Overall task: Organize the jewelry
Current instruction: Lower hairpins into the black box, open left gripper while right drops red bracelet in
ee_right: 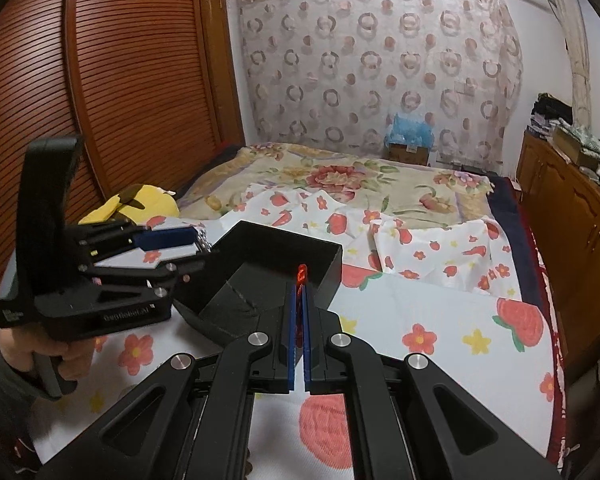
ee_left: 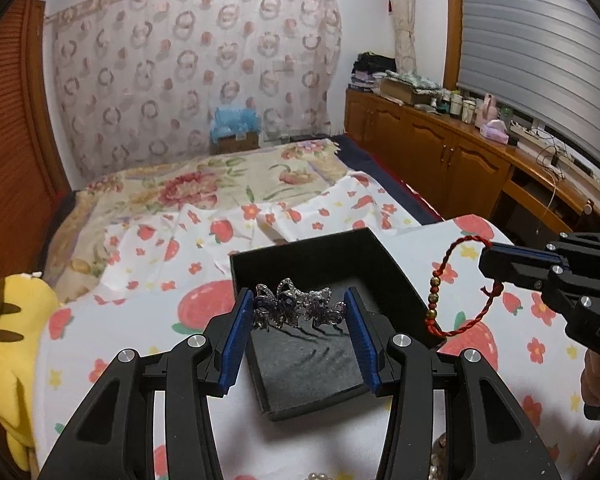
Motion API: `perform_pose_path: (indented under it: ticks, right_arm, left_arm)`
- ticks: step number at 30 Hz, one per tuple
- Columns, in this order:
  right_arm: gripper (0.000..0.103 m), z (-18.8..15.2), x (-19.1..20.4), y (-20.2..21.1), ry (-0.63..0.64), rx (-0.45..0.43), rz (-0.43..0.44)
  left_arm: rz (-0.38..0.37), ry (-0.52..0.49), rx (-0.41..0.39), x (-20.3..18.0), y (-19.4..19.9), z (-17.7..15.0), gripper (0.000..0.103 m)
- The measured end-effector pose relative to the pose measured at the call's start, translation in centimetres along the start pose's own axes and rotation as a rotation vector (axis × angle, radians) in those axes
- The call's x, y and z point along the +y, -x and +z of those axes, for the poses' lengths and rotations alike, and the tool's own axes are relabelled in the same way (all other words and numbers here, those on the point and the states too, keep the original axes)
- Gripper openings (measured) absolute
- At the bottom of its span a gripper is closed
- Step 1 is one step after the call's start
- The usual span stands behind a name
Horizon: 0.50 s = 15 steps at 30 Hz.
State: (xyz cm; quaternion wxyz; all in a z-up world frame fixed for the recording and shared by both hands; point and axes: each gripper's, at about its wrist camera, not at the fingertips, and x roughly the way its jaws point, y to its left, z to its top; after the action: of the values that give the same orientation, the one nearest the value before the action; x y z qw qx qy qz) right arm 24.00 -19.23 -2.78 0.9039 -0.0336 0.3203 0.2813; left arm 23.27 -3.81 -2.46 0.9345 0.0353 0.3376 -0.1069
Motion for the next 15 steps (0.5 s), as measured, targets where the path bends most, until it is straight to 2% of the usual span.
perform_pose_path:
  ticks: [3,5,15]
  right_arm:
    - [0.003,0.0,0.0,-0.5,-0.005,0.004,0.01]
    - [0.003,0.0,0.1,-0.8,-0.005,0.007,0.013]
    - [0.003,0.5,1.1,-2.0,-0.008,0.007,0.044]
  left_arm:
    - [-0.008,-0.007,-0.011,-0.1,0.2,-0.1,0.045]
    - [-0.023,-0.007,-0.017,-0.1,0.5,0.1,0.05]
    - [0.002,0.01,-0.055,1.0,3.1,0.7,0.052]
